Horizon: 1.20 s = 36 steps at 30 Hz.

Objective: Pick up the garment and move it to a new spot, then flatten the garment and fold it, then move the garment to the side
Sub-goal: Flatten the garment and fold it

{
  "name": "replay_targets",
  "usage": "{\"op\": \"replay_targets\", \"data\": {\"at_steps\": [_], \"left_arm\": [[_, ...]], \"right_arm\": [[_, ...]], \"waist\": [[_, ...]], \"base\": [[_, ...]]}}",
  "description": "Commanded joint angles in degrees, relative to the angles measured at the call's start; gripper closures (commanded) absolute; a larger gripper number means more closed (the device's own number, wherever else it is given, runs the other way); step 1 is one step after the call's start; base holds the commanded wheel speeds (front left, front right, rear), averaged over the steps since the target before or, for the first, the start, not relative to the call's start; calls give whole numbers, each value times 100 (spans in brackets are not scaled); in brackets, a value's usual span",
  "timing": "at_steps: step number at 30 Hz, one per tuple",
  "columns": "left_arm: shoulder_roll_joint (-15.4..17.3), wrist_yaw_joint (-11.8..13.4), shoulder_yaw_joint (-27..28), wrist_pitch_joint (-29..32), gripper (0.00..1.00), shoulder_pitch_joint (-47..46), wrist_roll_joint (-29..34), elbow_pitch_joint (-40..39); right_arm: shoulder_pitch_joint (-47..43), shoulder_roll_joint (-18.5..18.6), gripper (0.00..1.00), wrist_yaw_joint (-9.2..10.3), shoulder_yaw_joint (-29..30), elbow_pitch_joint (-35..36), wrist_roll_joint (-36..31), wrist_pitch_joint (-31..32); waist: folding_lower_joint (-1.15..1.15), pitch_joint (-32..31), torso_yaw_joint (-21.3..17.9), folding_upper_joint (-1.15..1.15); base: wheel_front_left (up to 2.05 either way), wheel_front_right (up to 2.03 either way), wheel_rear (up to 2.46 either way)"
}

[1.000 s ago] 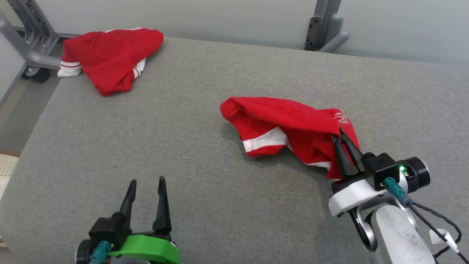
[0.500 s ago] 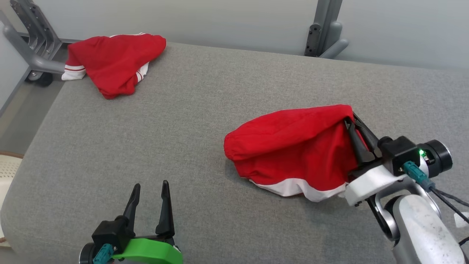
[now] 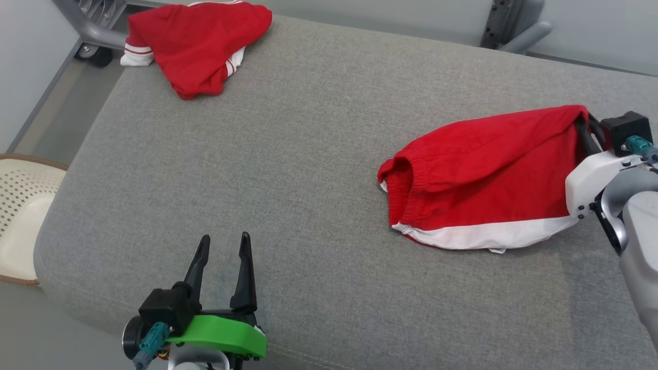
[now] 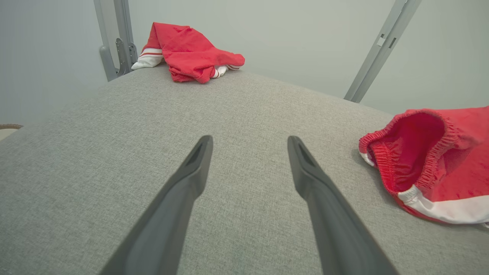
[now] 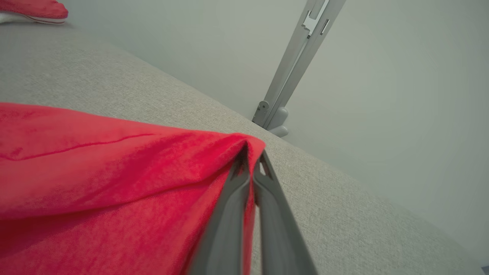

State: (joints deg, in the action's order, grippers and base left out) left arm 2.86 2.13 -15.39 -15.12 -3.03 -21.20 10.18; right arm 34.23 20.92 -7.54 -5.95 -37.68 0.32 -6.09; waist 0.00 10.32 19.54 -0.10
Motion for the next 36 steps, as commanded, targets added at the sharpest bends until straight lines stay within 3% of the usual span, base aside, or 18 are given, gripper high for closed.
{"op": "replay_targets", "data": {"at_steps": [1,3,4,5,10,14,19,27,36], "left_arm": [[5,24,-21,-2,0,-110,-35,-17],[5,28,-49,-2,0,-148,-47,-26],[5,34,-55,-2,0,-164,-57,-26],[5,41,-65,-2,0,-170,-61,-20],[5,66,-92,-2,0,-183,-27,-9],[5,49,-69,-2,0,-192,27,2],[5,22,-7,-2,0,-121,119,24],[7,-42,48,-2,0,-49,214,71],[8,-104,61,-2,0,-153,250,95]], "right_arm": [[181,91,100,10,-15,-196,-64,-79],[414,120,100,10,1,-566,-69,-152],[516,104,63,10,18,-744,-44,-184],[617,95,0,10,22,-897,-50,-245],[952,-29,0,10,-3,-1421,-2,-620],[1027,-89,0,10,13,-1426,136,-845],[617,-158,0,10,313,-674,408,-909],[-950,-581,0,10,989,956,735,-914],[-1759,-1179,0,10,746,996,876,-914]], "waist": [[0,297,274,10],[0,376,317,10],[0,400,324,10],[0,416,325,10],[0,402,155,10],[0,301,-104,10],[0,121,-514,10],[0,-75,-1121,10],[0,11,-1192,10]], "base": [[0,0,0],[0,0,0],[0,0,0],[0,0,0],[0,0,0],[0,0,0],[0,0,0],[0,0,0],[0,0,0]]}}
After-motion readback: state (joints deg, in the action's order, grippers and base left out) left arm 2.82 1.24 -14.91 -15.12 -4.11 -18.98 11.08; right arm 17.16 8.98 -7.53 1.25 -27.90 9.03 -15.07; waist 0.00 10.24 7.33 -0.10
